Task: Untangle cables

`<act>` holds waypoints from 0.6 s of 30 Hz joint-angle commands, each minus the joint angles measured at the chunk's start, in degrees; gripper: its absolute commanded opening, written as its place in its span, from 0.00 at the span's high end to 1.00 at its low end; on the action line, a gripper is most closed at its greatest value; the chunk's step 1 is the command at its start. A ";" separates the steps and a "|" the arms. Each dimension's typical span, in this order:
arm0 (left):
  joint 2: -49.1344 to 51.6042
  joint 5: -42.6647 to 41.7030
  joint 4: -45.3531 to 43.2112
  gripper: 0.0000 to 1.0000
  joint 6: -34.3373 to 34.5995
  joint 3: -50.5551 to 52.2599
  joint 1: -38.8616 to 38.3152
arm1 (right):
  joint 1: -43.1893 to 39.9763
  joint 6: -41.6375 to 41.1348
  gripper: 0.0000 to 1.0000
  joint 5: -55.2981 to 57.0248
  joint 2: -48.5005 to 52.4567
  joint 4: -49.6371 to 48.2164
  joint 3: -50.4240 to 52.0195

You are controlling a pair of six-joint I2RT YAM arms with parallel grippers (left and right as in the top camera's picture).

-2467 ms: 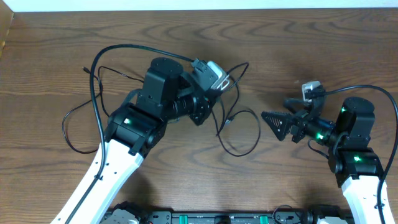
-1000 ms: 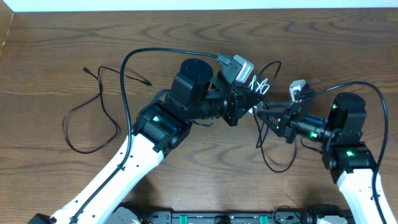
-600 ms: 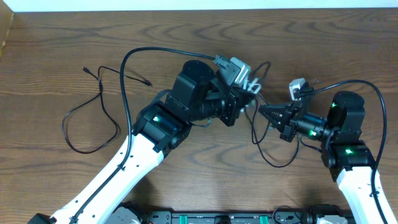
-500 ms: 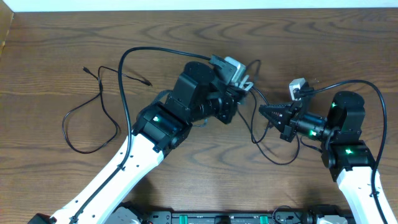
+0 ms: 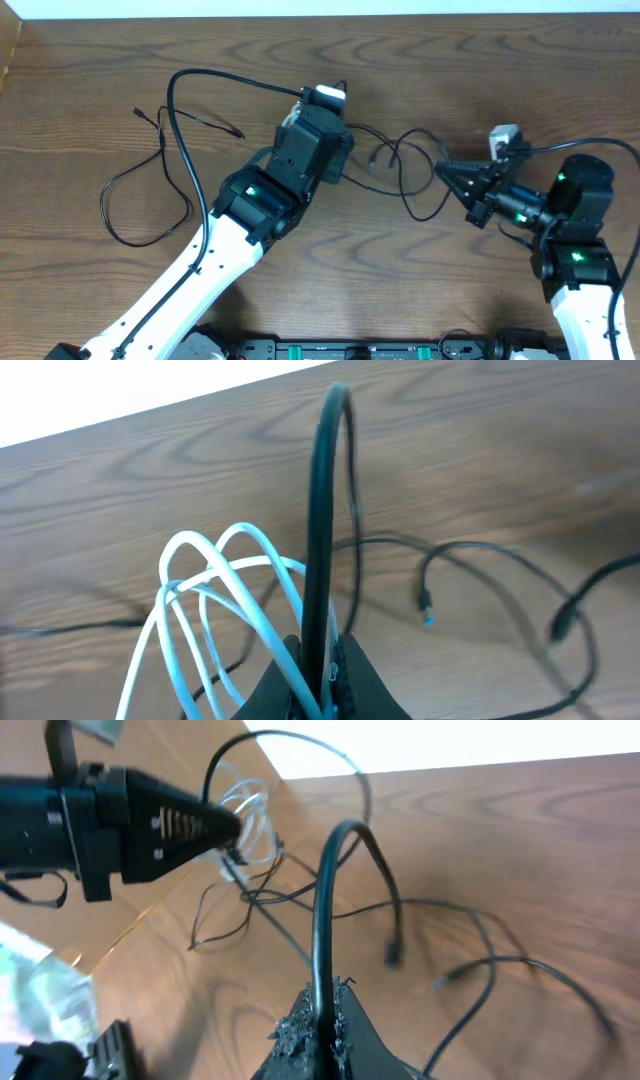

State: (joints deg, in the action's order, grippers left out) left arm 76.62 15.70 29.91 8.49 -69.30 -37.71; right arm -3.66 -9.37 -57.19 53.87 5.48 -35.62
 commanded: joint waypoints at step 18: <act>-0.09 6.36 3.13 0.92 -0.76 -1.44 0.90 | -13.40 -2.45 0.01 5.01 -1.79 9.18 -0.70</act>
State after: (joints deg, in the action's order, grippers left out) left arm 76.62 22.44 33.10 8.27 -69.30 -37.12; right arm -16.60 -11.70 -53.12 52.49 14.35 -35.64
